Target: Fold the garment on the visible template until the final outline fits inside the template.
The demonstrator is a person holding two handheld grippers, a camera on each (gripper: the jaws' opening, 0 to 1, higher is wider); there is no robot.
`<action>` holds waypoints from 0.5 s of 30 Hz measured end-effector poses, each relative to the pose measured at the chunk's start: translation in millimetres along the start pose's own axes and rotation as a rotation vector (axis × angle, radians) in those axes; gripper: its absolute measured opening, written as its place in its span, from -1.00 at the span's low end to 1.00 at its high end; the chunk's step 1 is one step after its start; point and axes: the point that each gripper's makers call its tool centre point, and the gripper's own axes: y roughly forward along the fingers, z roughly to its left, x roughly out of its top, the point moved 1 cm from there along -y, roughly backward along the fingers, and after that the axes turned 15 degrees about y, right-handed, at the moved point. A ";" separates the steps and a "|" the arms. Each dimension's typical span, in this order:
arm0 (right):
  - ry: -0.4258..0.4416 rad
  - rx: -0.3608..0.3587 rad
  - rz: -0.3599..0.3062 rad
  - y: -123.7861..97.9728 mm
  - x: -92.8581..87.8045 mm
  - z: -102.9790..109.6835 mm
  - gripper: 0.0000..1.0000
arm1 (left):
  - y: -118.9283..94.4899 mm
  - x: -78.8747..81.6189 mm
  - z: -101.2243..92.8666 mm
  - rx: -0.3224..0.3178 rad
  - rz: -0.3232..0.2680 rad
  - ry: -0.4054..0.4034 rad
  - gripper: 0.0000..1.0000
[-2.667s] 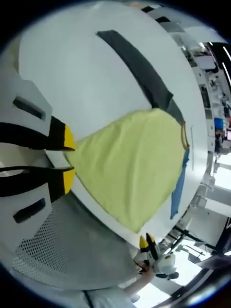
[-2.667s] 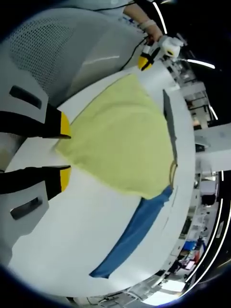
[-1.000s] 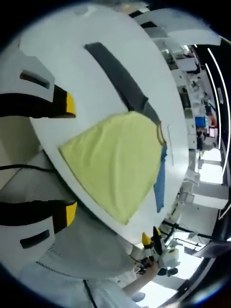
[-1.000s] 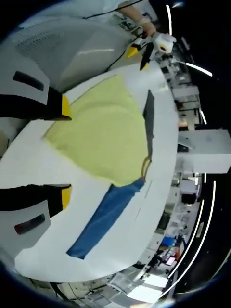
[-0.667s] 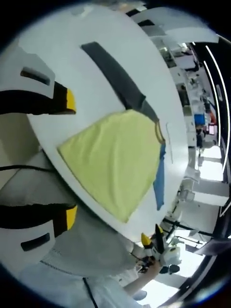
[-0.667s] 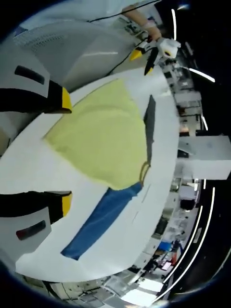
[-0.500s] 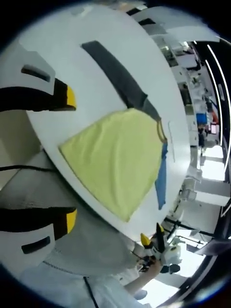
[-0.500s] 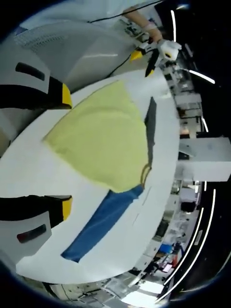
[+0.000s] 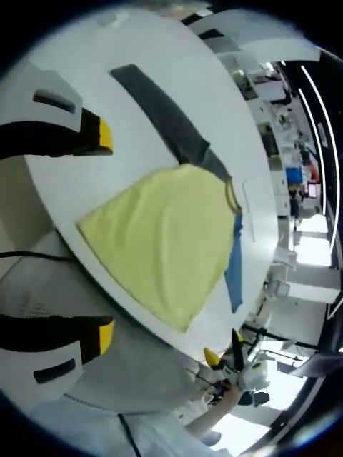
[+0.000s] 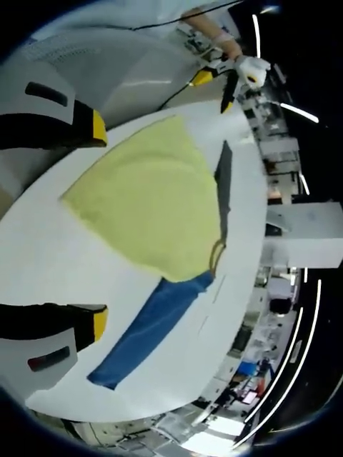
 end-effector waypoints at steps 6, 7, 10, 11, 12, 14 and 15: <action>-0.001 -0.001 0.010 1.2 1.6 -3.7 0.96 | 3.7 1.1 -4.0 -0.026 -0.009 -0.010 0.93; -0.001 -0.004 0.010 1.1 2.2 -4.5 0.98 | 4.3 0.4 -3.8 -0.026 -0.008 -0.015 0.93; 0.002 -0.006 0.010 1.2 3.3 -6.2 0.99 | 5.3 -1.8 -6.2 -0.041 -0.001 -0.021 0.98; 0.002 -0.007 0.010 1.3 3.4 -6.8 0.99 | 5.8 -2.5 -8.3 -0.051 0.004 -0.023 0.99; 0.001 -0.006 0.011 1.6 3.4 -7.2 0.99 | 5.9 -2.6 -9.4 -0.056 0.005 -0.024 0.99; 0.006 -0.005 0.014 2.5 3.1 -6.1 0.99 | 6.3 -2.4 -10.8 -0.063 0.003 -0.024 0.99; 0.006 -0.004 0.016 2.8 2.9 -5.3 0.99 | 6.4 -2.4 -10.7 -0.063 0.003 -0.026 0.99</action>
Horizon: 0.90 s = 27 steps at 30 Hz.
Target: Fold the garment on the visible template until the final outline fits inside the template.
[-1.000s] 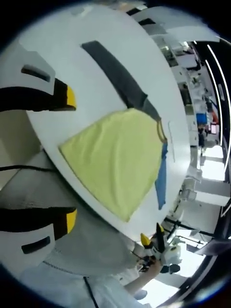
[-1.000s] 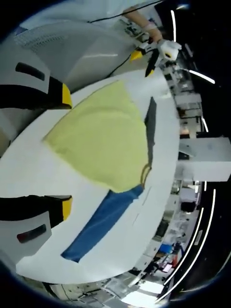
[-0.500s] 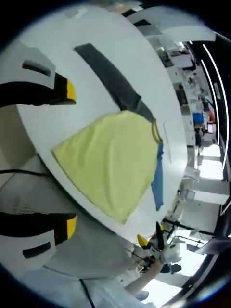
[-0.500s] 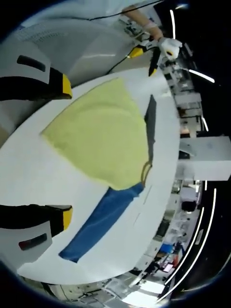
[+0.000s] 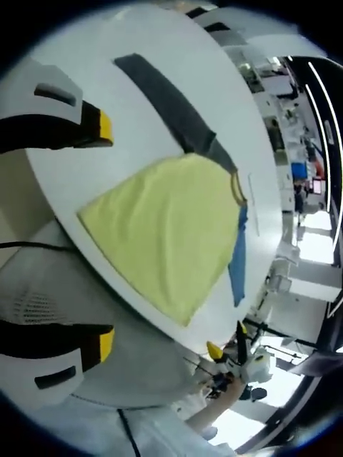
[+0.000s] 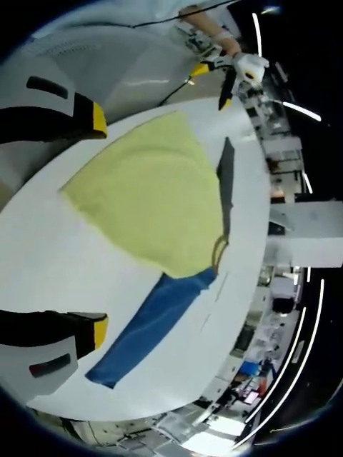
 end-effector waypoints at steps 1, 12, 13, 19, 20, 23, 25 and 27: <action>0.000 0.004 0.003 0.5 -0.4 0.7 0.99 | -0.1 0.3 0.7 0.002 -0.002 -0.003 0.99; 0.009 0.002 -0.005 2.0 9.9 -6.9 0.99 | 1.3 4.8 12.1 0.033 -0.012 -0.005 0.99; 0.009 -0.001 -0.008 1.7 11.3 -8.7 0.99 | 1.3 4.4 12.5 0.033 -0.010 -0.004 0.99; 0.016 -0.030 -0.019 1.1 18.7 -26.2 0.99 | 0.4 5.6 14.4 0.041 -0.017 -0.007 0.99; 0.019 -0.036 -0.021 0.9 20.0 -29.8 0.99 | 0.7 5.6 14.4 0.040 -0.016 -0.009 0.98; 0.021 -0.045 -0.029 0.1 23.9 -36.2 0.99 | 1.0 5.3 13.9 0.037 -0.012 -0.016 0.97; 0.026 -0.051 -0.030 0.1 25.6 -39.4 0.98 | 0.8 5.5 15.5 0.042 -0.013 -0.014 0.98; 0.026 -0.055 -0.022 0.6 25.8 -44.3 0.96 | 0.4 6.3 17.3 0.045 -0.015 -0.015 0.99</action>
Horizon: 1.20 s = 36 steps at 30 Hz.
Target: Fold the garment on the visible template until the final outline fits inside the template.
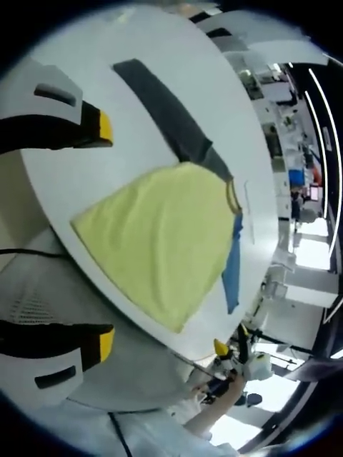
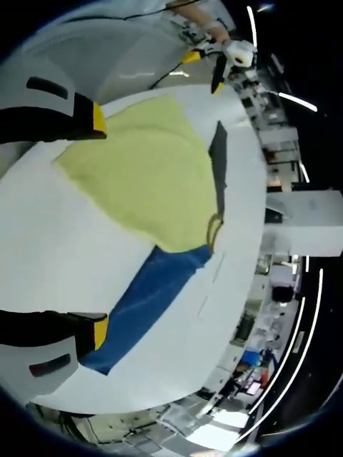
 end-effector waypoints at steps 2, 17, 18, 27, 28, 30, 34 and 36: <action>0.002 -0.005 0.000 0.1 1.0 -3.6 0.99 | -0.5 0.6 1.6 0.004 0.003 0.002 0.99; 0.066 -0.088 -0.015 -2.7 3.9 -51.0 0.99 | -8.1 10.0 5.0 0.028 -0.006 0.017 0.97; 0.067 -0.089 -0.017 -2.8 3.8 -52.3 0.99 | -8.3 10.0 5.1 0.028 -0.006 0.017 0.97; 0.132 -0.164 -0.037 -6.3 0.3 -84.1 0.99 | -9.1 9.8 7.6 0.032 -0.013 0.012 0.96; 0.139 -0.168 -0.041 -6.5 0.1 -86.0 0.98 | -9.0 10.0 7.1 0.029 -0.014 0.013 0.96; 0.156 -0.174 -0.047 -6.9 -0.4 -89.9 0.95 | -8.6 11.7 5.3 0.018 -0.022 0.011 0.98; 0.200 -0.180 -0.044 -2.5 -2.9 -110.4 0.95 | -9.0 14.3 6.2 0.020 -0.028 0.010 0.96; 0.211 -0.190 -0.038 -1.1 -4.4 -119.5 0.90 | -9.2 14.7 7.8 0.024 -0.025 0.012 0.96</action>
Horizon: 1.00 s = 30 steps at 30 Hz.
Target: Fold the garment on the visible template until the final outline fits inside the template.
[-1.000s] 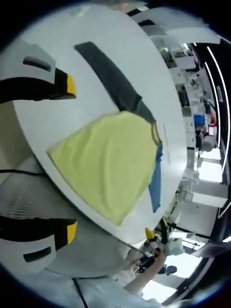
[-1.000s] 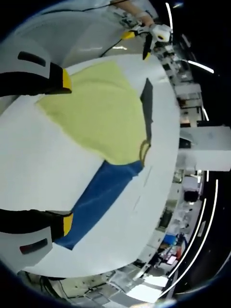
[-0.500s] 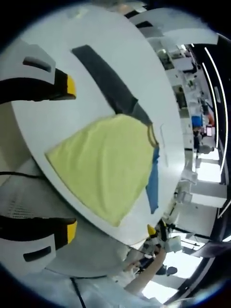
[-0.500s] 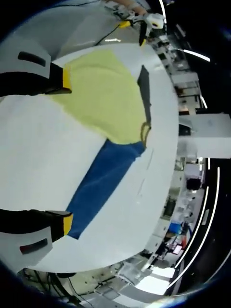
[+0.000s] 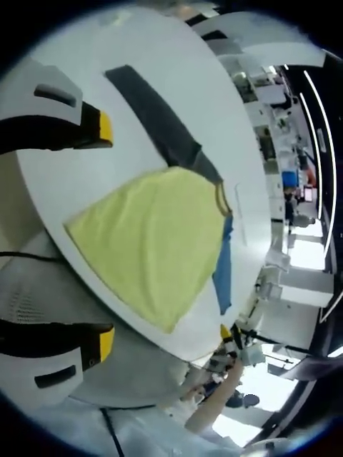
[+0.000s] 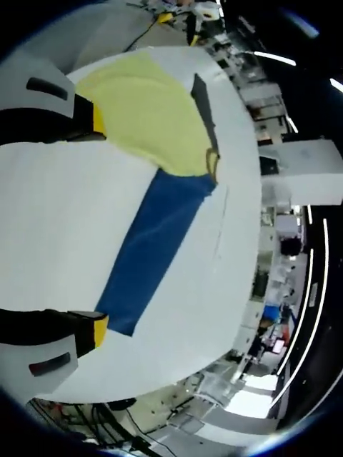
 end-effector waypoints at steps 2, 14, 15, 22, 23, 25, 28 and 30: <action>0.006 -0.017 0.003 2.5 0.6 -8.6 0.87 | -0.3 1.0 0.3 0.001 0.001 0.003 0.95; 0.092 -0.087 0.000 12.5 -1.7 -47.1 0.58 | -1.7 6.0 -2.7 -0.014 -0.013 -0.013 0.93; 0.094 -0.088 -0.001 11.9 -2.1 -46.6 0.56 | -1.8 6.1 -2.6 -0.014 -0.013 -0.013 0.92; 0.111 -0.121 -0.006 12.2 -4.4 -51.9 0.43 | -1.6 7.1 -0.5 -0.006 0.007 -0.009 0.89; 0.114 -0.124 -0.004 12.2 -4.9 -52.6 0.41 | -1.2 8.3 -0.8 -0.006 0.006 -0.007 0.89; 0.131 -0.137 -0.008 11.7 -5.7 -54.7 0.31 | -0.7 9.6 -2.3 -0.011 0.007 -0.008 0.88; 0.173 -0.144 -0.020 18.9 -3.3 -77.5 0.15 | 0.8 7.4 -5.1 -0.025 0.024 -0.016 0.89; 0.204 -0.160 -0.037 22.6 -0.3 -90.8 0.13 | 1.3 7.2 -4.8 -0.020 0.025 -0.013 0.89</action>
